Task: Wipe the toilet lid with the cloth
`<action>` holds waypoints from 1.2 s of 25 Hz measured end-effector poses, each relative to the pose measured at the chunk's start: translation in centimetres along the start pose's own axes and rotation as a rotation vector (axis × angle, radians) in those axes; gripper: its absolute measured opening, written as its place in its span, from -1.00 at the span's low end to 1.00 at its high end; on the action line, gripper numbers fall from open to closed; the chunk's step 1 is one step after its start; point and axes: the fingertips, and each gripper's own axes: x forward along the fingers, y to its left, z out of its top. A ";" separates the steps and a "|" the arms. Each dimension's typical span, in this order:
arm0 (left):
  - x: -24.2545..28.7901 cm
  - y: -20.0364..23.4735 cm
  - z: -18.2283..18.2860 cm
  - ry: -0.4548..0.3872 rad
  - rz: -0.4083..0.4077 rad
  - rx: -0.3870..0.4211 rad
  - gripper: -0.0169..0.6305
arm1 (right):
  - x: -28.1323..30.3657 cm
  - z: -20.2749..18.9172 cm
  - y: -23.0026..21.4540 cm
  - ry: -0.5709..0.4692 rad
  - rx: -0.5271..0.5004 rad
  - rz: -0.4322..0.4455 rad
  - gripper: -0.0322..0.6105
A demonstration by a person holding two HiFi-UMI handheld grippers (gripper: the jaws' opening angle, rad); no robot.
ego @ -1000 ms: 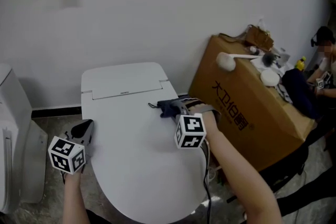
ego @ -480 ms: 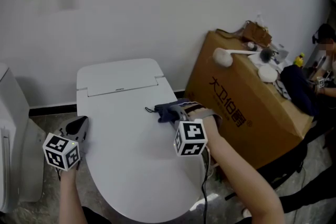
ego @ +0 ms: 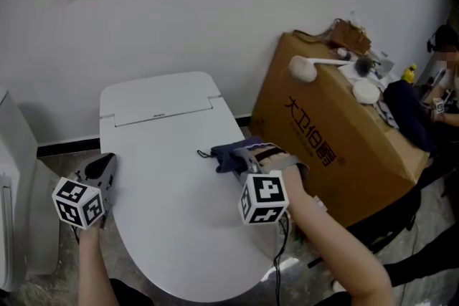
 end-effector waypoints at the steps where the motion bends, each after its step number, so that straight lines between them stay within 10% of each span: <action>1: 0.0 0.0 0.0 -0.001 0.000 -0.001 -0.90 | -0.2 0.0 0.1 -0.001 0.000 0.000 -0.70; 30: 0.1 0.0 0.0 0.012 0.003 0.004 -0.90 | -6.2 0.7 5.4 -0.013 0.025 0.049 -0.70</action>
